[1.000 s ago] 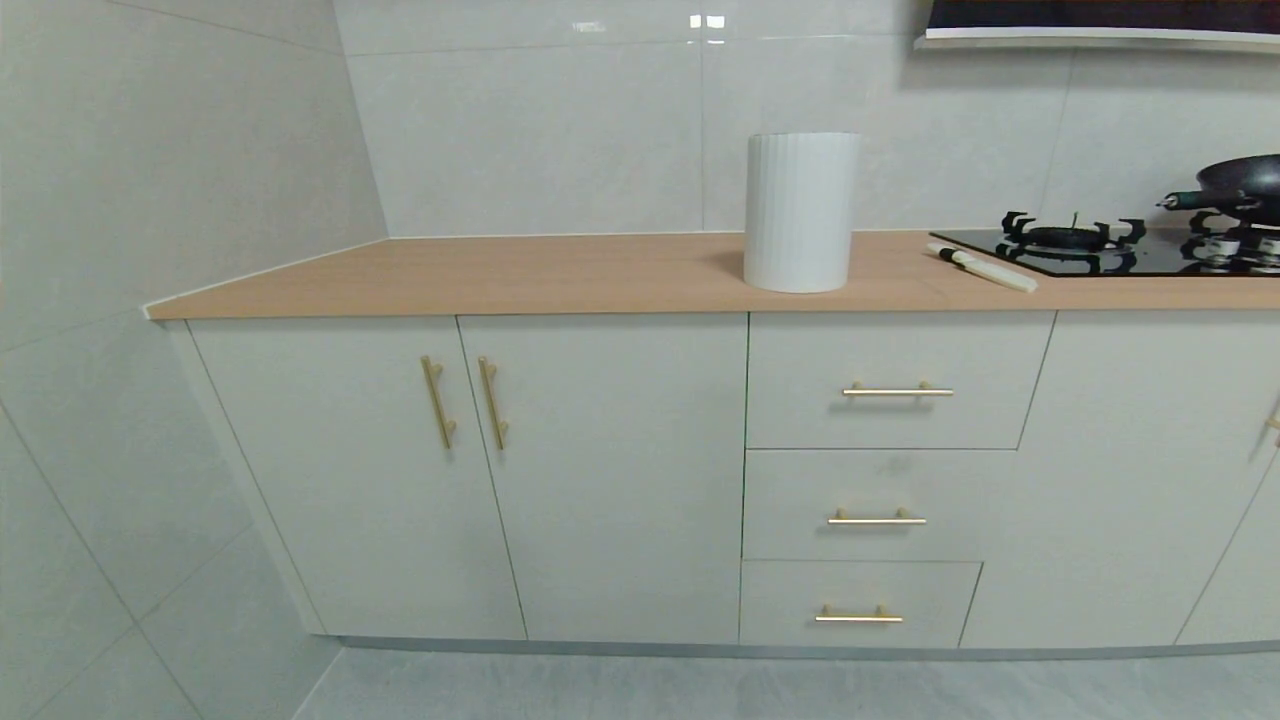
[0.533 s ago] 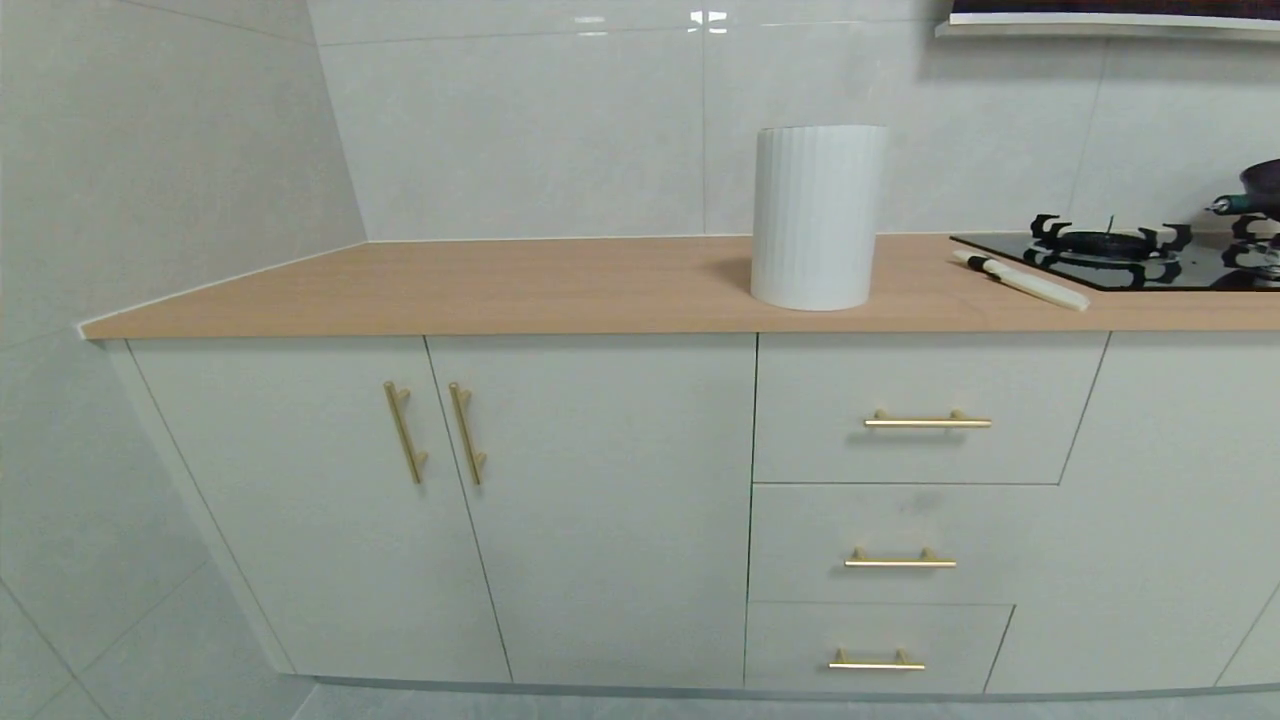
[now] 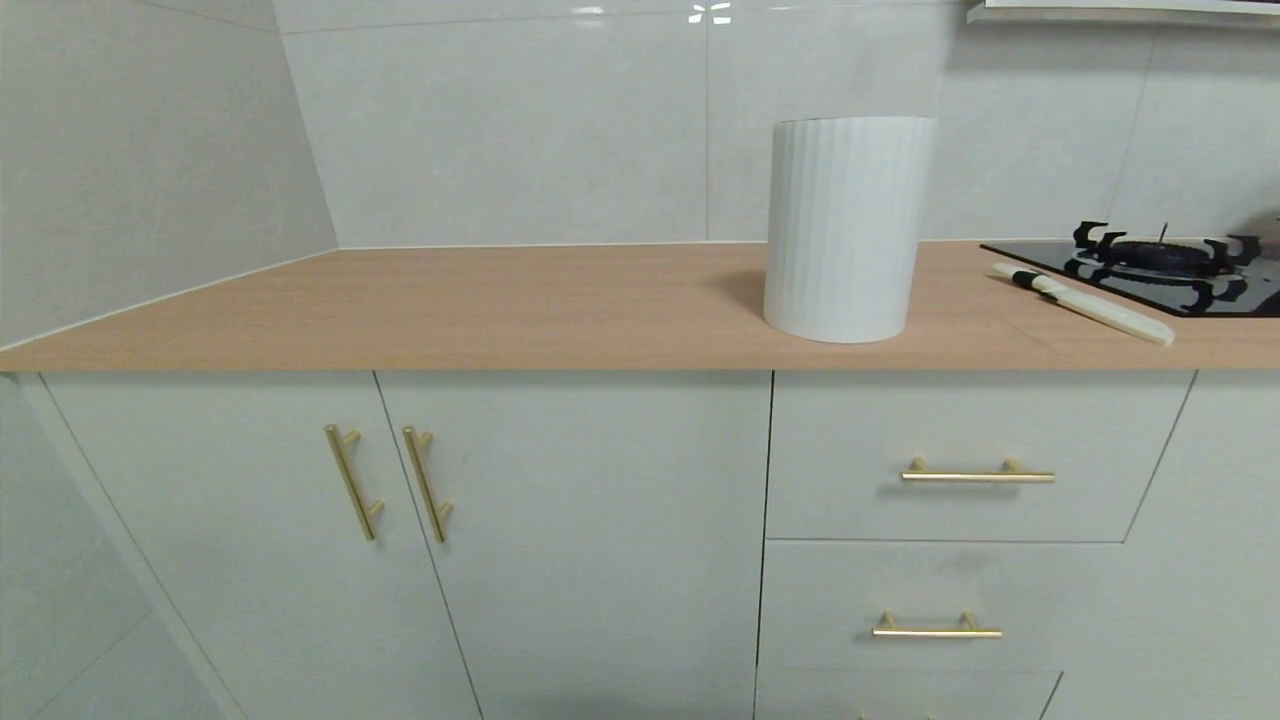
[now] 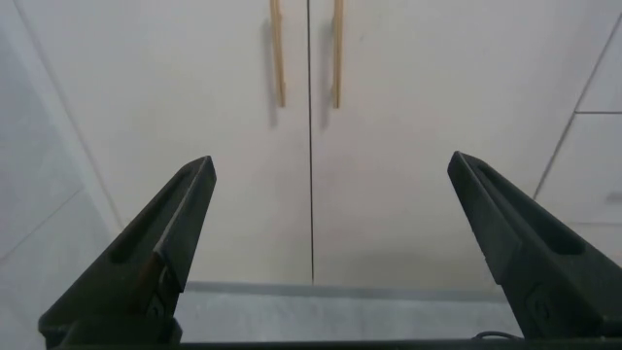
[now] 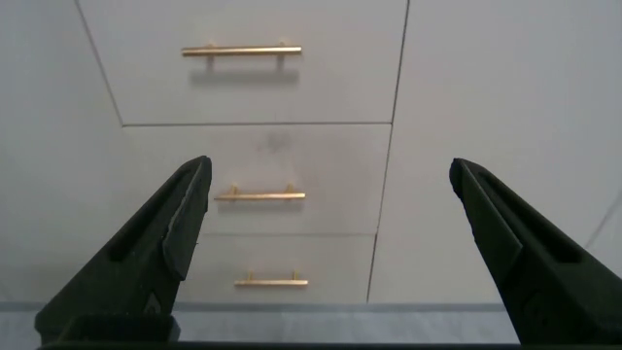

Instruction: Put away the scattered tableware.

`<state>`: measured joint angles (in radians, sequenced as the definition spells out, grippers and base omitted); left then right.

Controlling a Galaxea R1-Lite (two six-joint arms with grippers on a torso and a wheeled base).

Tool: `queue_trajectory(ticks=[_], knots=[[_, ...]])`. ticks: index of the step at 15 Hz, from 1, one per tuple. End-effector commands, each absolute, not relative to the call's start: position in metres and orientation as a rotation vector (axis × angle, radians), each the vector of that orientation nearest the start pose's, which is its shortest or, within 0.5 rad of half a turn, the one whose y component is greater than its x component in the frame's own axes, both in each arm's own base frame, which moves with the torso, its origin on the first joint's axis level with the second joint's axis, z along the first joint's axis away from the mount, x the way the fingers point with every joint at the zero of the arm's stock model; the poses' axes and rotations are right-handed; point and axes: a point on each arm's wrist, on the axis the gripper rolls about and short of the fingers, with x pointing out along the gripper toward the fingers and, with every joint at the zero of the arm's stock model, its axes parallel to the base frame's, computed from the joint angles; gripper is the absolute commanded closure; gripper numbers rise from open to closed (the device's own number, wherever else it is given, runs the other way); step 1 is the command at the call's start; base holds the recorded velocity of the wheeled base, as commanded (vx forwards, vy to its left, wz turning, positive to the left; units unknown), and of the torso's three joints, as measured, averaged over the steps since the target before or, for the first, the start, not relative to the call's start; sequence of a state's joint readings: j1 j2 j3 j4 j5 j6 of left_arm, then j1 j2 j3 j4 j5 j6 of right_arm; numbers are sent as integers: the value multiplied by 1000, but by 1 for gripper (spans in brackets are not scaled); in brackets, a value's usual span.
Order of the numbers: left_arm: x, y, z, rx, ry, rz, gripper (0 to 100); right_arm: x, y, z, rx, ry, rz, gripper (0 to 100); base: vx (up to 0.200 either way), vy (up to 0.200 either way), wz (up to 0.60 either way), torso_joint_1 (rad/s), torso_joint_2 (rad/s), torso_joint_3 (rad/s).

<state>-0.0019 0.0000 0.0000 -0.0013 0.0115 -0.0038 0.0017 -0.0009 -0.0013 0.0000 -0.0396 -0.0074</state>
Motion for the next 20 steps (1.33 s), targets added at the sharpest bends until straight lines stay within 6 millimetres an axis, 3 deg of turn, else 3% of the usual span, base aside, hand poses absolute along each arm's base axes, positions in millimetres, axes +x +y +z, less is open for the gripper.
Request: queue_trajectory(ticks=[1, 9, 12, 20], knots=[[-23, 0, 76, -3, -2, 11, 0, -23, -1, 76, -8, 0, -38, 0, 200, 0, 0, 7, 2, -2], [-23, 0, 76, -6, -3, 11, 0, -23, -1, 76, -8, -1, -38, 0, 25, 0, 0, 0, 0, -1], [-23, 0, 76, -6, -2, 11, 0, -23, -1, 76, -8, 0, -37, 0, 0, 0, -600, 1, 4, 4], [-23, 0, 76, -6, -2, 11, 0, -23, -1, 76, -8, -1, -38, 0, 0, 0, 0, 0, 0, 0]])
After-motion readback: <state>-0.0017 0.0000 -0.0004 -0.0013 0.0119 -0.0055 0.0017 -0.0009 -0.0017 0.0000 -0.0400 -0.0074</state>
